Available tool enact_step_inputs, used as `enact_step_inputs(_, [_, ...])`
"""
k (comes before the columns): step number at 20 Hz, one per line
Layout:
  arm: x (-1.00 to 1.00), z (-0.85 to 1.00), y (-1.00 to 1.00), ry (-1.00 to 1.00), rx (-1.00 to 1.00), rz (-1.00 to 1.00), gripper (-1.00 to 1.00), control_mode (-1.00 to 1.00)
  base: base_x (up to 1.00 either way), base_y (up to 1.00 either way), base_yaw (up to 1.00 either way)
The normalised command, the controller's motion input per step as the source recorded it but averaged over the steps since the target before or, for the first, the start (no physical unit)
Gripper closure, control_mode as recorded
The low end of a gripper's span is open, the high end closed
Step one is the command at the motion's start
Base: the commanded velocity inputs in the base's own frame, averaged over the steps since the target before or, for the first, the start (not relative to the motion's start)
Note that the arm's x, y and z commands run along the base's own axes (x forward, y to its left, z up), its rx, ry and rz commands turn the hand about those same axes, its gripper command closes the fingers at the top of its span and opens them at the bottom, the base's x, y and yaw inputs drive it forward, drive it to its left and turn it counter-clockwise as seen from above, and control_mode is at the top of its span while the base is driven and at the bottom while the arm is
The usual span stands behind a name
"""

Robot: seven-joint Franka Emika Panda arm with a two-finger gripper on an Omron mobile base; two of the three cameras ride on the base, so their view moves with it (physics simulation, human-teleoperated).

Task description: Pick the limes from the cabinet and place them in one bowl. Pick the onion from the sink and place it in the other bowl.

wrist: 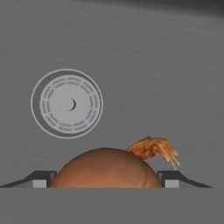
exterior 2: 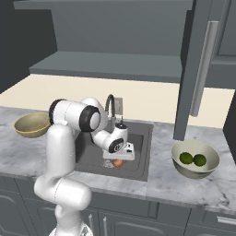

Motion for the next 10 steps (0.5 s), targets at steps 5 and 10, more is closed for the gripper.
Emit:
enact_step_inputs(5, [-0.08,0.29,-0.03,0.00,0.00,0.00,1.00,-1.00,0.00,0.00,0.00])
enact_step_inputs(10, [-0.10,0.34,-0.03,0.00,0.00,-0.01,1.00,-1.00,0.00,0.00,0.00])
